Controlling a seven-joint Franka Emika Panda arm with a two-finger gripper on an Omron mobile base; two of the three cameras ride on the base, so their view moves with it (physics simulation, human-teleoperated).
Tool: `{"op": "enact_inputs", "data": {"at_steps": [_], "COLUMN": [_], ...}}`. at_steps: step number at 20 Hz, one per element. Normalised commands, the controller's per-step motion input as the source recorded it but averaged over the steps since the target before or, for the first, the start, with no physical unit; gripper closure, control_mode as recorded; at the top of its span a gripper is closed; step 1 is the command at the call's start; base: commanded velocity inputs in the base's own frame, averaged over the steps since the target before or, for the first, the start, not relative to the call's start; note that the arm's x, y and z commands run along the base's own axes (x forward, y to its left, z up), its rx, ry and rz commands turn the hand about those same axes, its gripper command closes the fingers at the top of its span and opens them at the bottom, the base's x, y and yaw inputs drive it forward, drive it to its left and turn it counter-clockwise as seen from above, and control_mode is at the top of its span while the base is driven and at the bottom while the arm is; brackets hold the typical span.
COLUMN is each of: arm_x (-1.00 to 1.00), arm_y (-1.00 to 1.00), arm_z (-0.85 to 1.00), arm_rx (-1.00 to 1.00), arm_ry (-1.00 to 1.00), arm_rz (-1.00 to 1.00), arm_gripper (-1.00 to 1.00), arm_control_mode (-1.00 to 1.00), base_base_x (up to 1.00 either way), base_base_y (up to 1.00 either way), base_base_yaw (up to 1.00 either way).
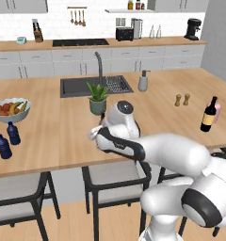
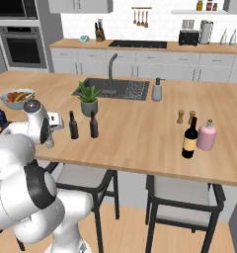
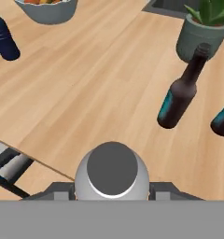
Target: Move the plastic bottles in the middle to the plastics group, and the glass bottles in the middle to the glass group.
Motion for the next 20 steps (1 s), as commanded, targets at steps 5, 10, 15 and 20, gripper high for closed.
{"op": "enact_inputs", "data": {"at_steps": [5, 10, 15, 20], "arm_x": [-0.04, 0.00, 0.00, 0.00], "arm_y": [0.90, 1.00, 0.87, 0.62], "arm_z": [0.37, 0.05, 0.00, 0.00], "arm_rx": [-0.02, -0.06, -0.08, 0.00], "arm_ry": [0.06, 0.07, 0.02, 0.00], "arm_rz": [0.16, 0.09, 0.00, 0.00], "arm_gripper": [1.00, 1.00, 1.00, 1.00], "arm_control_mode": [-1.00, -1.00, -1.00, -1.00], "base_base_x": [0.00, 0.00, 0.00, 0.00], "base_base_y": [0.00, 0.00, 0.00, 0.00], "base_base_yaw": [0.00, 0.00, 0.00, 0.00]}}
